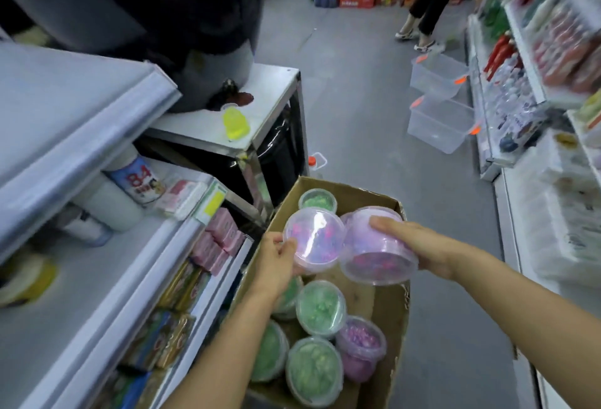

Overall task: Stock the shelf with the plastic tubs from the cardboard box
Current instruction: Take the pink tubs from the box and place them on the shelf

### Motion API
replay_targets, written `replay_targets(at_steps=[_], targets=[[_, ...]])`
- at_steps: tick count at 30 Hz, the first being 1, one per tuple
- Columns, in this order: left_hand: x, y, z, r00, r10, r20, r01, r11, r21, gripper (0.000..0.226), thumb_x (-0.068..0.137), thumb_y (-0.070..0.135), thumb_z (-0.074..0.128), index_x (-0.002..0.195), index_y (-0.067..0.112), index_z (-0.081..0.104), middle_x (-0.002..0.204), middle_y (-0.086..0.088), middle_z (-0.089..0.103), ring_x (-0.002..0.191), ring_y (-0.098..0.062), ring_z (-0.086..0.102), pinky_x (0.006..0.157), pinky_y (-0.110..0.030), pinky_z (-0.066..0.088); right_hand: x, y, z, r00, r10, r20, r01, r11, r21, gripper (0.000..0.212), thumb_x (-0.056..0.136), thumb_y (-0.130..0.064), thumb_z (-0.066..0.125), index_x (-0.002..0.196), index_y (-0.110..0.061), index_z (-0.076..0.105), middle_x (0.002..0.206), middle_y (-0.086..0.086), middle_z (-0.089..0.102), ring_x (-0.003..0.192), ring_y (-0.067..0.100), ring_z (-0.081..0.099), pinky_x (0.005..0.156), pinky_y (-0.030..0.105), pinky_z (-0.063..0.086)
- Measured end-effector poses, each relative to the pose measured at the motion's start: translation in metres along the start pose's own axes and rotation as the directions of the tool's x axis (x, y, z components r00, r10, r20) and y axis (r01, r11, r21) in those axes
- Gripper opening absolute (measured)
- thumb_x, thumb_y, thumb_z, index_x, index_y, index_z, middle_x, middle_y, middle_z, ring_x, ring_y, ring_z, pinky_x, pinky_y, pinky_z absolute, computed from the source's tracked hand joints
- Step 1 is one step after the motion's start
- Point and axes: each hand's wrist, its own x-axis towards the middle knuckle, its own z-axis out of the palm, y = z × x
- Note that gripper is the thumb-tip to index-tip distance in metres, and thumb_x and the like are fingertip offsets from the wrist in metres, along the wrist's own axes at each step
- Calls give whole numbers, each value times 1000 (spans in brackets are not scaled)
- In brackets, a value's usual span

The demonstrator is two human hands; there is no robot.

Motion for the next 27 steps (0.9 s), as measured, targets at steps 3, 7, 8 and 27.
replay_targets(at_steps=[3, 7, 8, 27], targets=[[-40, 13, -29, 994, 17, -106, -29, 994, -110, 14, 97, 14, 51, 107, 6, 47, 107, -12, 55, 89, -21, 63, 61, -30, 60, -31, -23, 16, 997, -18, 76, 8, 991, 134, 82, 60, -69, 71, 121, -16, 61, 106, 14, 72, 99, 31, 69, 90, 41, 53], [-108, 29, -66, 981, -15, -191, -34, 969, -246, 22, 97, 16, 51, 114, 3, 47, 107, -15, 53, 83, -29, 68, 58, -31, 60, -78, -43, 40, 988, -54, 147, 16, 969, 246, 77, 64, -65, 69, 120, -13, 64, 111, 17, 70, 103, 34, 67, 90, 45, 52], [-126, 31, -75, 978, -33, -206, -30, 955, -296, 21, 97, 15, 51, 113, 3, 47, 102, -16, 53, 77, -29, 68, 61, -36, 61, -92, -46, 48, 982, -71, 174, 24, 966, 259, 75, 65, -66, 68, 118, -13, 65, 112, 16, 70, 103, 34, 67, 90, 46, 52], [-450, 4, -258, 732, 6, -681, -370, 844, -390, 12, 94, 12, 53, 87, 7, 62, 57, -3, 42, 48, -15, 44, 47, -28, 53, -296, -65, 254, 757, -216, 617, 21, 951, 308, 81, 60, -65, 77, 123, -17, 63, 120, 16, 66, 106, 38, 64, 83, 50, 53]])
